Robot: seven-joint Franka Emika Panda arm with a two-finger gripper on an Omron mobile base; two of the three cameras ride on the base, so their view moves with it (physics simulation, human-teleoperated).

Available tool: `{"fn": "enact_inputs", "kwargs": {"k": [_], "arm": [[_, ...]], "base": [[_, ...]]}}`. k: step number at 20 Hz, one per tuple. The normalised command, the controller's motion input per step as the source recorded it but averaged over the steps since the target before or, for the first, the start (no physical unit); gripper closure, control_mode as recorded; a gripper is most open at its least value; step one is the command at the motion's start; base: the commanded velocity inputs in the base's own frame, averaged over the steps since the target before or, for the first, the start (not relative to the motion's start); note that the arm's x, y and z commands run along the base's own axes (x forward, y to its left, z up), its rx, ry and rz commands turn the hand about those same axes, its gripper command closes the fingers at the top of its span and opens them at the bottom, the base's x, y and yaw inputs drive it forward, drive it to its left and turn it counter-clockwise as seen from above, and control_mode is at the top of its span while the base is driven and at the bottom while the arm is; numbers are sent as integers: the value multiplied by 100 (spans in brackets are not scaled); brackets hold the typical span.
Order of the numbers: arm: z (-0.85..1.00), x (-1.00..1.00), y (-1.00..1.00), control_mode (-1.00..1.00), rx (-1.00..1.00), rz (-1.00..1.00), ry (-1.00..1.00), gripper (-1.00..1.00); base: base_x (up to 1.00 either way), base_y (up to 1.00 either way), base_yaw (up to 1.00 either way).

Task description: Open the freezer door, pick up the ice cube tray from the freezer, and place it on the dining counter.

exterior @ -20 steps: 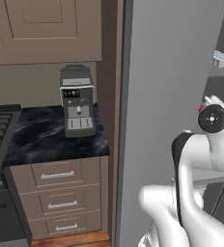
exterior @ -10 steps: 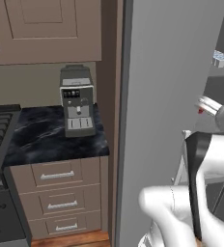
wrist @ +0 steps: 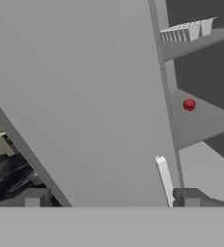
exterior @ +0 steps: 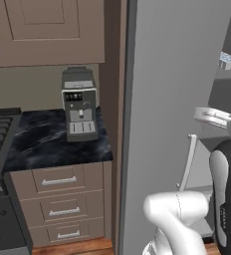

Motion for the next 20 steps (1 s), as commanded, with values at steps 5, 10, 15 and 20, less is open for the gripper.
{"fn": "enact_inputs", "kwargs": {"k": [5,10,15,20], "arm": [[0,-3,59,-100,-6,26,7,-100],[5,-11,45,-100,-8,9,9,-100],[3,-19,3,-100,-8,1,6,-100],[0,-21,0,-100,-10,0,0,-100]], "base": [[0,0,0],[0,0,0],[0,0,0],[0,0,0]]}}
